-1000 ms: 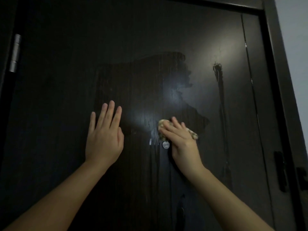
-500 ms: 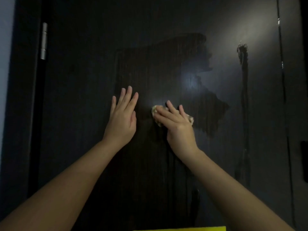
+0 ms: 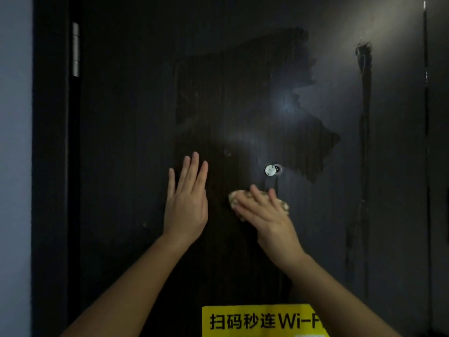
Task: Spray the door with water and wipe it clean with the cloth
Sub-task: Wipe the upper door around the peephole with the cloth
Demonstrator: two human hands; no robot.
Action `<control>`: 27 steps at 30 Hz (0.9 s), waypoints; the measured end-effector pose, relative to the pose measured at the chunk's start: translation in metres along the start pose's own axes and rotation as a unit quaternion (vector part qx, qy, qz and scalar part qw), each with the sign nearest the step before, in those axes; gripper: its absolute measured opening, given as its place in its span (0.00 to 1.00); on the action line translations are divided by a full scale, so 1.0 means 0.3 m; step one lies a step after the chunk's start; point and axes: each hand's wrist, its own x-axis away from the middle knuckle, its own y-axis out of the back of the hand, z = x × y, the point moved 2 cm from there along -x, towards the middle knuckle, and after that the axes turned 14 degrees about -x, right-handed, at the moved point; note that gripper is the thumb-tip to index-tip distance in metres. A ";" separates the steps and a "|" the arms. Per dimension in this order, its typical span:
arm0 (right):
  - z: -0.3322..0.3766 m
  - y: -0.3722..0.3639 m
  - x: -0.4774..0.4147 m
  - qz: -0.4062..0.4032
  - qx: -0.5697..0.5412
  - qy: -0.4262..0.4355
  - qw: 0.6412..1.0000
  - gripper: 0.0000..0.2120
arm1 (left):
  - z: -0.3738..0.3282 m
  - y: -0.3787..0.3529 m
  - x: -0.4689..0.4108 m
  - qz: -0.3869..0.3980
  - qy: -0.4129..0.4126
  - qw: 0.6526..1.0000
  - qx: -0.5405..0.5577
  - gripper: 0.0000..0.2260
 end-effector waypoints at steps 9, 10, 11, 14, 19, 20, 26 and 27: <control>-0.034 0.051 0.111 -0.173 0.022 -0.164 0.971 0.32 | -0.069 -0.053 0.012 -0.007 0.033 0.999 -0.027 0.26; -0.058 0.075 0.098 -0.208 0.017 -0.206 0.956 0.31 | -0.069 -0.055 0.012 -0.009 0.036 0.999 -0.031 0.26; -0.068 0.088 0.067 -0.240 0.006 -0.244 0.940 0.30 | -0.071 -0.056 0.013 -0.013 0.037 0.999 -0.034 0.26; -0.003 0.026 -0.002 -0.238 -0.028 -0.258 0.936 0.29 | -0.073 -0.057 0.015 -0.023 0.033 0.999 -0.032 0.26; -0.003 0.020 0.143 -0.226 -0.041 -0.237 0.944 0.29 | -0.067 -0.063 0.017 -0.030 0.029 0.999 -0.033 0.26; -0.018 0.032 0.135 -0.261 -0.042 -0.277 0.924 0.30 | -0.066 -0.064 0.017 -0.032 0.031 0.998 -0.032 0.26; 0.210 -0.165 0.154 -0.096 -0.050 -0.177 0.978 0.32 | -0.041 -0.026 0.038 -0.026 0.013 0.998 0.048 0.26; 0.193 -0.154 0.210 -0.096 -0.055 -0.183 0.977 0.32 | -0.024 -0.020 0.061 -0.023 0.018 0.999 0.041 0.27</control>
